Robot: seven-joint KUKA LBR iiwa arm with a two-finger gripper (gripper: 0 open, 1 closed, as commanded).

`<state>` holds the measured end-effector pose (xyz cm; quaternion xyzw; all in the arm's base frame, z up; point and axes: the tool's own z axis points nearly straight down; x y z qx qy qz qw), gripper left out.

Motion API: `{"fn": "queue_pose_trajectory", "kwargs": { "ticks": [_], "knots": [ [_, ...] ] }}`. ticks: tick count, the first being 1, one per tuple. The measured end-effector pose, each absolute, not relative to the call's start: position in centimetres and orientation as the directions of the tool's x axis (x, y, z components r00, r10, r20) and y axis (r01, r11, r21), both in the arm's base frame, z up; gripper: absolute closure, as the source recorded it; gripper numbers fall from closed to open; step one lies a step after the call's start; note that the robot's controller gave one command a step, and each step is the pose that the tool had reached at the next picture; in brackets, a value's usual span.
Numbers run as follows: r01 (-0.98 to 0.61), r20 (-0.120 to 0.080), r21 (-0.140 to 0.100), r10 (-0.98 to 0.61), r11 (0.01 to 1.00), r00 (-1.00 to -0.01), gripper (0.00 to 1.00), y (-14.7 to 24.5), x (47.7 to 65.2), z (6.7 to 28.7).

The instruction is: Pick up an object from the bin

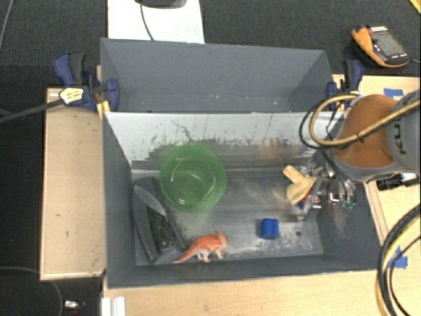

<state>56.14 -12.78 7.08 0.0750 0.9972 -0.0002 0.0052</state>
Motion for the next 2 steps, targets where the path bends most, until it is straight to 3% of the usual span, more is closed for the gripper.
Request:
{"fn": "queue_pose_trajectory", "kwargs": {
  "ticks": [1,2],
  "knots": [
    [-0.119,-0.013,0.002,-0.119,0.993,-0.993,1.00,-14.81,53.86,7.08],
    [-0.121,-0.013,0.002,-0.120,0.993,-0.993,1.00,-14.79,53.85,7.12]
  ]
}}
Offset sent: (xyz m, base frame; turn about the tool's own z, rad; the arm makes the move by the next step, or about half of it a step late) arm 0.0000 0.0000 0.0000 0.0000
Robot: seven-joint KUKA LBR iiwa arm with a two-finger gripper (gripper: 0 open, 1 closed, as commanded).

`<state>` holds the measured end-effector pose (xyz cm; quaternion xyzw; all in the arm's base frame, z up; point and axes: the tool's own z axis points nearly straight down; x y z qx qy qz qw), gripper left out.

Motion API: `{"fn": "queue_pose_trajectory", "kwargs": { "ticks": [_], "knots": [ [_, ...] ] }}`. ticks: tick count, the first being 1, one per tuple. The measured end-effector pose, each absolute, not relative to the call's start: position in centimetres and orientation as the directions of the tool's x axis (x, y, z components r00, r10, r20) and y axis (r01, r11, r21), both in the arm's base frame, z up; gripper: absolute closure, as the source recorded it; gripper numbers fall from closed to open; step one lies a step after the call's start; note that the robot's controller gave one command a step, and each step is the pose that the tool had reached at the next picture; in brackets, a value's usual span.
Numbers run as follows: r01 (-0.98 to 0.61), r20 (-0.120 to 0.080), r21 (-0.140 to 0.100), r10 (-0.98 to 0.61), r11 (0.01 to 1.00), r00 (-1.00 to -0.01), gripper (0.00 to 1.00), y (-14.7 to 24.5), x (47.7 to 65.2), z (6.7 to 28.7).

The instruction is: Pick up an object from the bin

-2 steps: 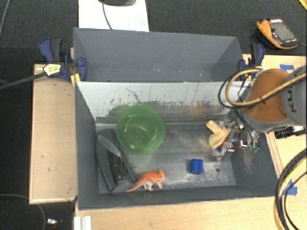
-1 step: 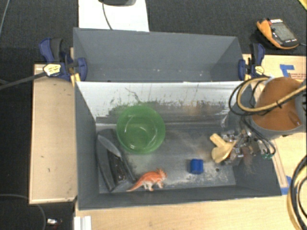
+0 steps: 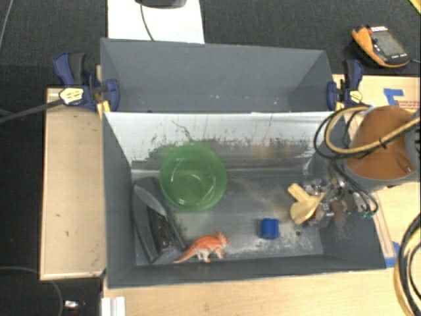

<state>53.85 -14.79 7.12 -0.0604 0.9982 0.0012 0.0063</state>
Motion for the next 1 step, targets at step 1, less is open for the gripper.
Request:
{"fn": "queue_pose_trajectory", "kwargs": {
  "ticks": [1],
  "knots": [
    [-0.122,-0.014,0.000,-0.122,0.993,-0.992,1.00,-14.83,53.83,8.69]
  ]
}}
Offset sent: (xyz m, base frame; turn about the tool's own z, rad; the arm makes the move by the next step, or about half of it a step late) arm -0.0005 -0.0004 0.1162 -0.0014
